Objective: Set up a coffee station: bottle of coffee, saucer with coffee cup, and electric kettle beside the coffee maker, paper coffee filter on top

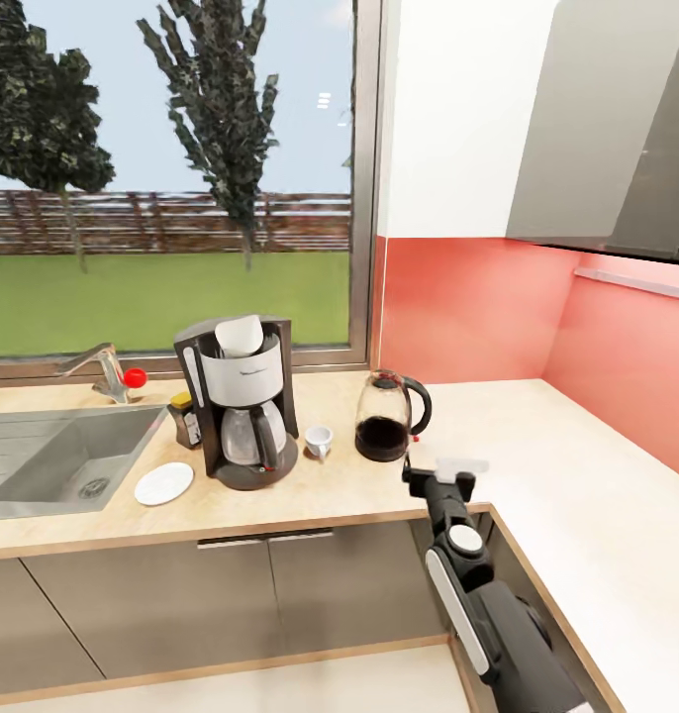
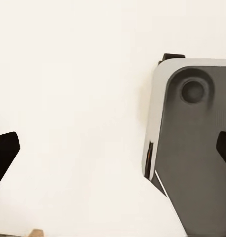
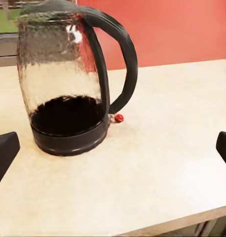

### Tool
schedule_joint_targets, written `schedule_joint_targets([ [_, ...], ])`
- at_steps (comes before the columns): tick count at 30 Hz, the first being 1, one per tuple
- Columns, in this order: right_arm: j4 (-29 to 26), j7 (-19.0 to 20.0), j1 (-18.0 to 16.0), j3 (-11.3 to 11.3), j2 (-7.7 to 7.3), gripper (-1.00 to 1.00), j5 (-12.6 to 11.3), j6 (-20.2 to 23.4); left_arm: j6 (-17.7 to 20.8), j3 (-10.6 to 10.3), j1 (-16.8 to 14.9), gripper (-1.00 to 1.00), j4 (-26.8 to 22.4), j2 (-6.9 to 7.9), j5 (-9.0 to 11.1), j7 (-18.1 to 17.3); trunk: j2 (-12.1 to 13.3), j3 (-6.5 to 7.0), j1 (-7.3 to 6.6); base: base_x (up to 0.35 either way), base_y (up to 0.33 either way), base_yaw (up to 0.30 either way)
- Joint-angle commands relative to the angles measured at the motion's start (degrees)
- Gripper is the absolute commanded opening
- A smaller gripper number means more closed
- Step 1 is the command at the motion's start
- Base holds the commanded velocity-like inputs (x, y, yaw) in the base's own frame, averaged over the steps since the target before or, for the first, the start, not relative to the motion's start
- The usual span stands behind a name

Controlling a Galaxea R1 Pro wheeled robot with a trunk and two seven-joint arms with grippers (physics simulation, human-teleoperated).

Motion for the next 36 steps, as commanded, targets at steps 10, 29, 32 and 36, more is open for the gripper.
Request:
schedule_joint_targets([
  [10, 8.98, -1.07, -6.04, 0.1, 0.12, 1.0, -0.5, -1.04, 3.06, -0.14, -0.04, 1.0, 0.36, 0.42, 0.4, -0.14, -0.13, -0.13, 0.04, 0.0, 0.0, 0.0],
  [29, 15.2, -0.36, -7.98, 0.28, -7.3, 1.0, -0.88, -11.0, 3.23, -0.63, 1.52, 1.0, 0.46, 0.58, 0.11, -0.22, -0.13, -0.13, 0.04, 0.048, 0.0, 0.0],
  [32, 15.52, 4.69, -7.98, 0.32, -10.84, 1.0, -0.96, -11.03, 3.23, -0.7, 1.54, 1.0, 0.44, 0.61, 0.1, -0.23, -0.13, -0.13, 0.04, 0.0, 0.0, 0.0],
  [36, 17.89, 15.55, -7.98, -3.19, -12.64, 1.0, -0.94, -11.57, 3.23, -0.76, 1.59, 1.0, 0.46, 1.25, 0.1, -0.28, -0.13, -0.13, 0.04, 0.0, 0.0, 0.0],
])
